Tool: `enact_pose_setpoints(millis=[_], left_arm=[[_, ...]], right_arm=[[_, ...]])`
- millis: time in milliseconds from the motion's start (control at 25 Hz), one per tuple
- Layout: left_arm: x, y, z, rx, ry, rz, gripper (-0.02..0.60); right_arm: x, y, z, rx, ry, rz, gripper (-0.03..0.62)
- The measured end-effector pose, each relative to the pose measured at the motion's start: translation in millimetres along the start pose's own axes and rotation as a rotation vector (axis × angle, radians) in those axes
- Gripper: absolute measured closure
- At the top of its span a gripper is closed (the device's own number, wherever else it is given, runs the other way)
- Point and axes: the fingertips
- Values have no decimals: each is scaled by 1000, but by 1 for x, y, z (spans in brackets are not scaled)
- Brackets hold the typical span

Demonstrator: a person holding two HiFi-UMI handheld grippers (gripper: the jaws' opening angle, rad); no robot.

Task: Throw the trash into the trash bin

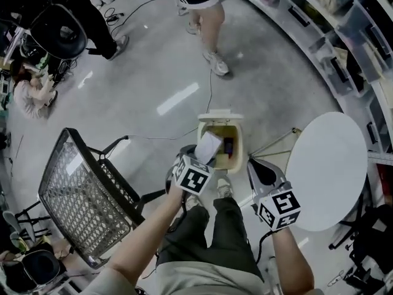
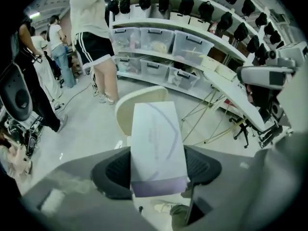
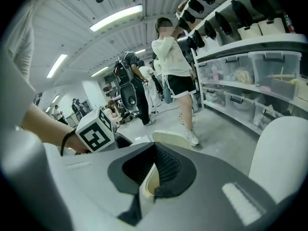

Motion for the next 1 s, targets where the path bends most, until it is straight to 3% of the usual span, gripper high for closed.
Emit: enact_pose_setpoints(millis=[360, 600, 800, 1000], left_arm=[[7, -108, 54, -119, -20, 41, 262], [13, -152, 70, -144, -3, 75, 259], [10, -159, 70, -103, 21, 95, 233], [-3, -128, 61, -65, 30, 74, 233]], right_arm=[[15, -27, 70, -42, -45, 11, 591], [25, -44, 100, -62, -51, 13, 591], [27, -49, 105, -69, -59, 22, 591], [19, -46, 90, -69, -53, 17, 591]])
Point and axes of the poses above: the fingertips, and each gripper's own axes: y backward along the fingers, x to its right, z out of its underside, and after that the axes turned 5 degrees about -z, right-handed
